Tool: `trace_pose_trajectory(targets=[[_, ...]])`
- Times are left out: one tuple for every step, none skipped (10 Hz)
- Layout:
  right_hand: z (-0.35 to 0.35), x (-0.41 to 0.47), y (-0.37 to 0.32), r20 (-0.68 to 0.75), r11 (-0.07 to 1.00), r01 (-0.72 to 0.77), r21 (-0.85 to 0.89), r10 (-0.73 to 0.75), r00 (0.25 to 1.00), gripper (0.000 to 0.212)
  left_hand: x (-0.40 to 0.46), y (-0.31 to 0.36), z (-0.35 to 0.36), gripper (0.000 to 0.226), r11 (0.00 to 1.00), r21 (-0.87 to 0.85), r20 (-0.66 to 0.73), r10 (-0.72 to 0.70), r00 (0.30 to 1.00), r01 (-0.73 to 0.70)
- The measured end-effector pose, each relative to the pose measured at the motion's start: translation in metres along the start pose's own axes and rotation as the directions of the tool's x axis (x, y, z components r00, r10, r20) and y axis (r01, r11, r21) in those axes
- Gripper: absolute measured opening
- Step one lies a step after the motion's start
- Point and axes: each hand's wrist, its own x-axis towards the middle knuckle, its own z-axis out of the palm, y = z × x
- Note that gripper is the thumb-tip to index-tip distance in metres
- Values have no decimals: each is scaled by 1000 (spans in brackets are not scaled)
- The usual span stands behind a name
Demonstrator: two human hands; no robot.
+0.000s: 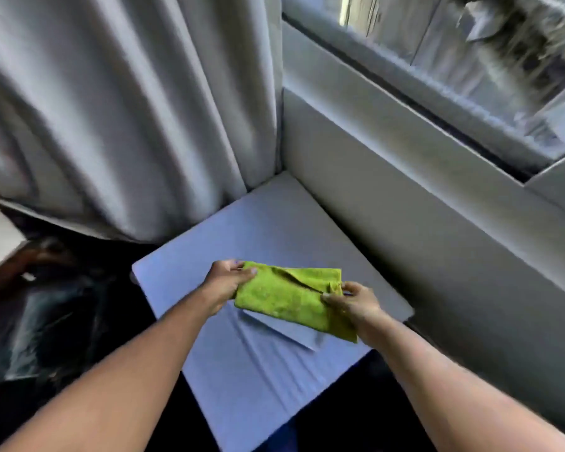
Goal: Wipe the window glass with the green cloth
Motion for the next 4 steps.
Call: trace_pose_trajectory(targets=[[37, 55, 71, -71, 995, -95, -15, 94, 993, 19, 57, -73, 1, 12, 996, 46, -104, -72, 992, 77], [53, 96, 116, -124, 995, -74, -71, 65, 990, 18, 104, -110, 9, 28, 992, 101, -119, -67, 991, 79], [55, 111, 131, -222, 969, -22, -246, -34, 974, 9, 125, -116, 13, 35, 982, 166, -204, -53, 977, 88], [44, 85, 115, -207, 859, 32, -511, -159, 965, 18, 100, -88, 13, 32, 920, 393, -238, 84, 968, 17]])
